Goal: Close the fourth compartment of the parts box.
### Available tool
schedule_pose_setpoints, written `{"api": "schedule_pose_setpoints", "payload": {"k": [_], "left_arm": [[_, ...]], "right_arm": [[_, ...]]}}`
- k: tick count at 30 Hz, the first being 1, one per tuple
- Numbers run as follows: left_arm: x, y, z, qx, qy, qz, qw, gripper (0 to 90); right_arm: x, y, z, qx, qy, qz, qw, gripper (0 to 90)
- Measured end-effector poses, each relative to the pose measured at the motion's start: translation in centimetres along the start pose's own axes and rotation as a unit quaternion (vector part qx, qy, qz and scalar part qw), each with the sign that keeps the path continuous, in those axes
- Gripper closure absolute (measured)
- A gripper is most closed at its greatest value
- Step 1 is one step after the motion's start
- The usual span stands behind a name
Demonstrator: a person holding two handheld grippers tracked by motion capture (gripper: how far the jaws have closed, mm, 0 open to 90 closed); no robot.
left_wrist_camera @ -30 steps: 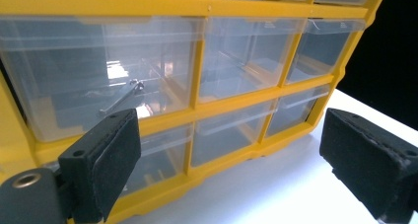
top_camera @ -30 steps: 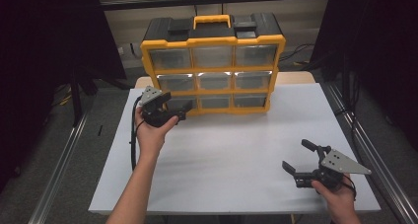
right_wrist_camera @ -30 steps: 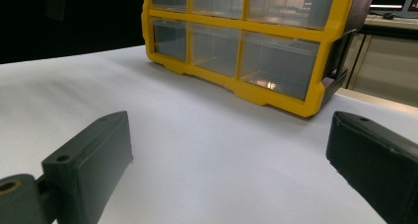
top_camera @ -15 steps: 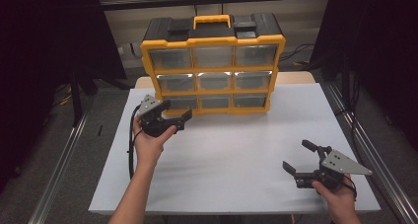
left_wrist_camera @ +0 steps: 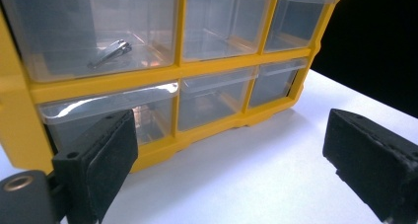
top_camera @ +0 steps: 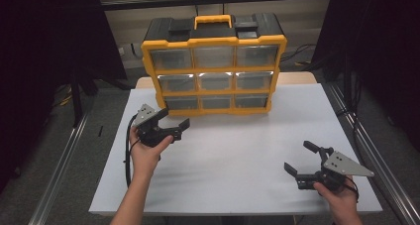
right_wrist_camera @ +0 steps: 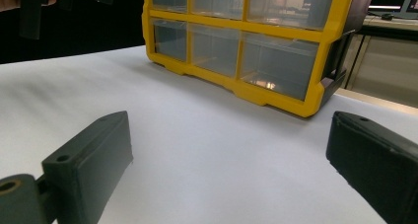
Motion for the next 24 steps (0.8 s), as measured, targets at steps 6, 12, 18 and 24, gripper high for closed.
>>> {"api": "schedule_pose_setpoints", "payload": {"k": [6,12,18,24], "left_arm": [[-0.6,0.0,-0.9,-0.005,-0.001,-0.001,1.0,6.5],[-1.2,0.1,-2.0,-0.004,-0.001,-0.004,1.0,6.4],[-1.9,-0.1,-3.1,-0.001,-0.001,-0.007,1.0,6.4],[-2.7,0.2,-4.0,0.003,0.004,-0.007,1.0,6.2]], "right_arm": [[-0.3,-0.1,-0.1,-0.002,0.002,-0.005,1.0,3.2],[-0.5,-0.2,-0.1,-0.001,0.002,-0.008,1.0,3.2],[-0.5,-0.2,-0.2,0.0,0.003,-0.006,1.0,3.3],[-0.5,-0.1,-0.2,0.0,0.002,-0.005,1.0,3.3]]}}
Point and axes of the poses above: each handheld gripper's, and its own axes: x roughly forward along the jaws, z roughly out of its top, y roughly to its left, the point moved 10 cm from there along x, roughly forward along the jaws, and after that the axes turned 5 degrees about x, right-handed, at the moved point
